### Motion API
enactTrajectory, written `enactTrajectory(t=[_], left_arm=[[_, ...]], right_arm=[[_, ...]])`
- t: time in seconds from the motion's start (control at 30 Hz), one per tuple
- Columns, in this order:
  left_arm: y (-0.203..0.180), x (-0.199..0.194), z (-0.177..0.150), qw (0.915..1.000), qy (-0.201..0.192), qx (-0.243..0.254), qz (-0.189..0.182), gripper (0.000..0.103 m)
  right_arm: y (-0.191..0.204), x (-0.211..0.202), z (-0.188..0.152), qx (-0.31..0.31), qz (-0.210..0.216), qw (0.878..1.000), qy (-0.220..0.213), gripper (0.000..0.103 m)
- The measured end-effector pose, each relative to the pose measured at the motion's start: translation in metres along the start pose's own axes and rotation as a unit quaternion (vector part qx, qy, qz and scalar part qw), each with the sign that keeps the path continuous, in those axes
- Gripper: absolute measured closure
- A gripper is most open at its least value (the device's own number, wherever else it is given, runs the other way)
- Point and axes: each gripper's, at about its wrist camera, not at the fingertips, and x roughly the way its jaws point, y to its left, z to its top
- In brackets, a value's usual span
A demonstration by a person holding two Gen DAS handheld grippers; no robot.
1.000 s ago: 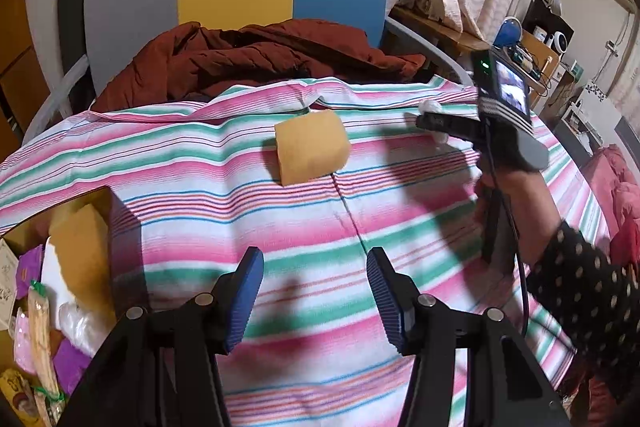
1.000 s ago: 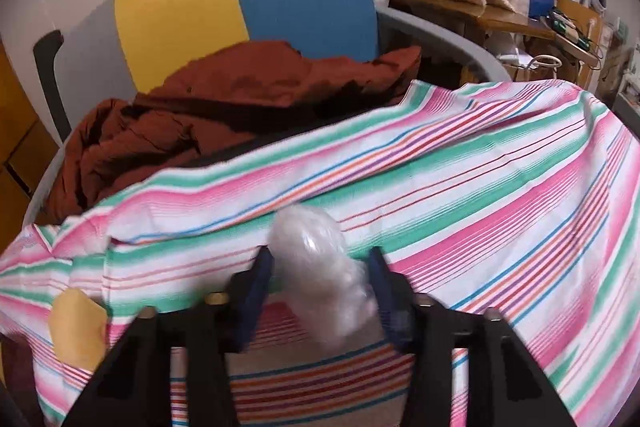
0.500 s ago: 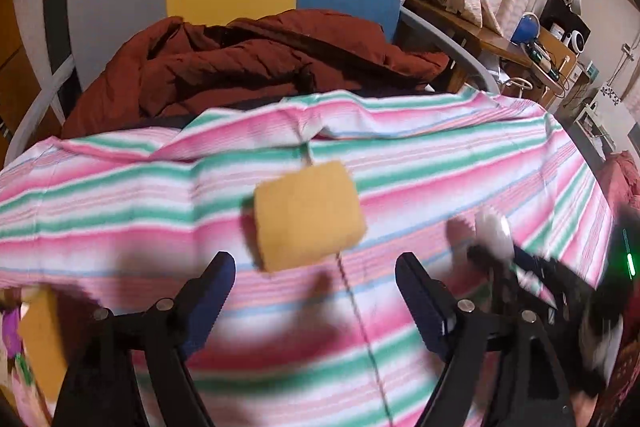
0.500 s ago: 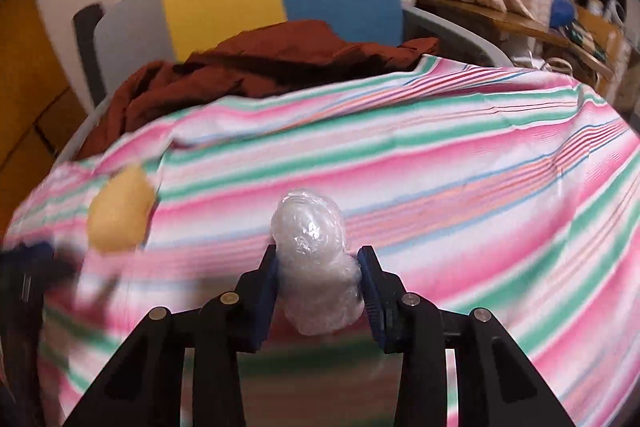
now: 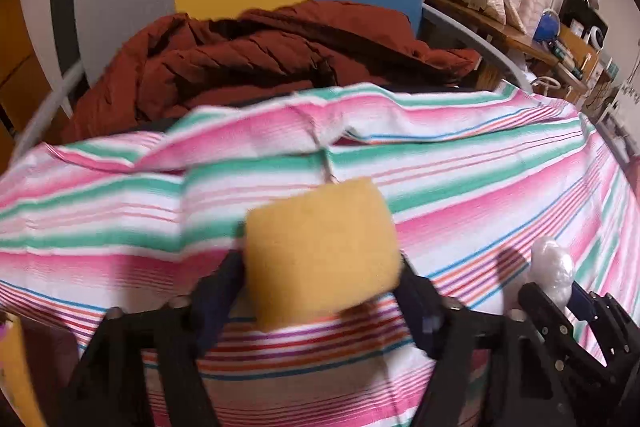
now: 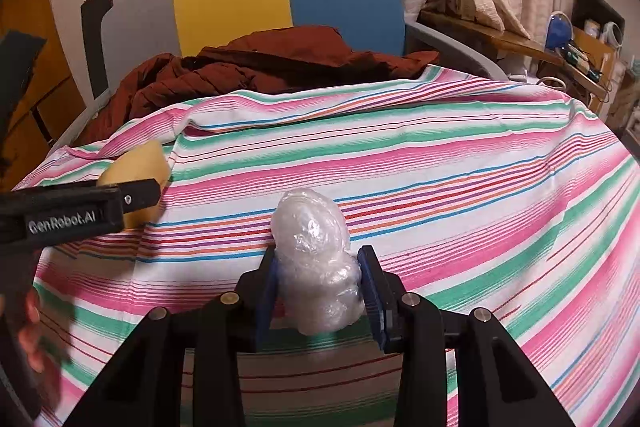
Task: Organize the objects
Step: 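Grasp the plastic-wrapped bundle with the right gripper while the left grasps the small yellow sponge, then carry the small sponge and plastic bundle into the gold tray and release them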
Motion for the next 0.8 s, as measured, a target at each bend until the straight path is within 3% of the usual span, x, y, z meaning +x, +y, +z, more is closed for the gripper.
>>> enactTrajectory(t=[0.33, 0.8], left_arm=[[-0.017, -0.001, -0.012, 0.9966, -0.049, 0.031, 0.058, 0.042], [-0.027, -0.040, -0.037, 0.9868, -0.131, 0.054, 0.079, 0.046]], right_arm=[[-0.007, -0.003, 0.000, 0.017, -0.013, 1.000, -0.012, 0.064], [-0.006, -0.011, -0.002, 0.012, -0.046, 0.998, -0.035, 0.064]])
